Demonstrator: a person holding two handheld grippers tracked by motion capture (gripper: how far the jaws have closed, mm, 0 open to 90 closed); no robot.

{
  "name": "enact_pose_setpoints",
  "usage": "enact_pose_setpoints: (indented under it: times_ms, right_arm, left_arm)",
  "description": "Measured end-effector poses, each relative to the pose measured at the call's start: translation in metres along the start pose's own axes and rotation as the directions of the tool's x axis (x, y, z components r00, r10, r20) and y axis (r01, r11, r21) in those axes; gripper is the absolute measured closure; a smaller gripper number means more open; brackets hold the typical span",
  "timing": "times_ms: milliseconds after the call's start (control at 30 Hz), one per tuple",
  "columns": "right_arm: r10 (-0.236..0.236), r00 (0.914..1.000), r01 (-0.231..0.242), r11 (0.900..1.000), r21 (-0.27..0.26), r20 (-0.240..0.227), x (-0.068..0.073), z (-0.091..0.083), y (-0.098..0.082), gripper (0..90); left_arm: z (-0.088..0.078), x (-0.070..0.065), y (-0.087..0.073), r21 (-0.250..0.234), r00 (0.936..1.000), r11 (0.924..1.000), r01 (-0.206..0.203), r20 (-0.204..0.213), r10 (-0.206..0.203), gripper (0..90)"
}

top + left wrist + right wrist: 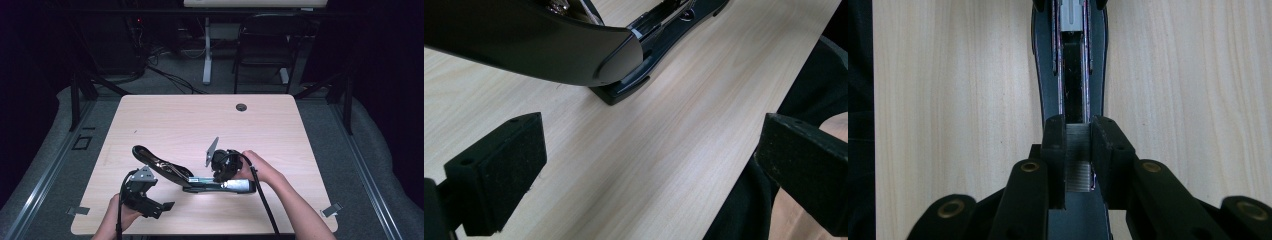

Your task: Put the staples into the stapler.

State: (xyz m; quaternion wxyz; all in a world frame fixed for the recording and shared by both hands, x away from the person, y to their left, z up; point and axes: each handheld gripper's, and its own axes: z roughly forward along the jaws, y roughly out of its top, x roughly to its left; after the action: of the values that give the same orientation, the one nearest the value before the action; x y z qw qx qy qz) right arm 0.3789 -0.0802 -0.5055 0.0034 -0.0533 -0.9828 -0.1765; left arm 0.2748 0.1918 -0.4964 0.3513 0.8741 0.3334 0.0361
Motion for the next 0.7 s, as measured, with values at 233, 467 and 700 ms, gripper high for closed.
enact_pose_setpoints:
  times_ms: [233, 467, 700]
  right_arm:
    - [0.003, 1.0000, -0.003, 1.000, 0.001, 0.003, 0.0001, 0.0000, -0.0002, 74.9]
    - [0.008, 1.0000, -0.008, 1.000, 0.005, 0.006, 0.0000, -0.0006, -0.0015, 74.0]
    - [0.032, 0.9995, -0.032, 0.999, -0.017, 0.006, 0.0006, -0.0023, -0.0081, 68.0]
  left_arm:
    - [-0.0012, 0.0005, 0.0001, -0.010, 1.0000, 0.9999, 0.003, 0.000, -0.003, 0.0]
    - [-0.0010, 0.0007, -0.0001, -0.008, 1.0000, 0.9999, 0.006, 0.001, -0.006, 0.0]
    - [-0.0018, 0.0022, -0.0004, -0.011, 0.9999, 0.9998, 0.017, -0.005, -0.017, 0.0]
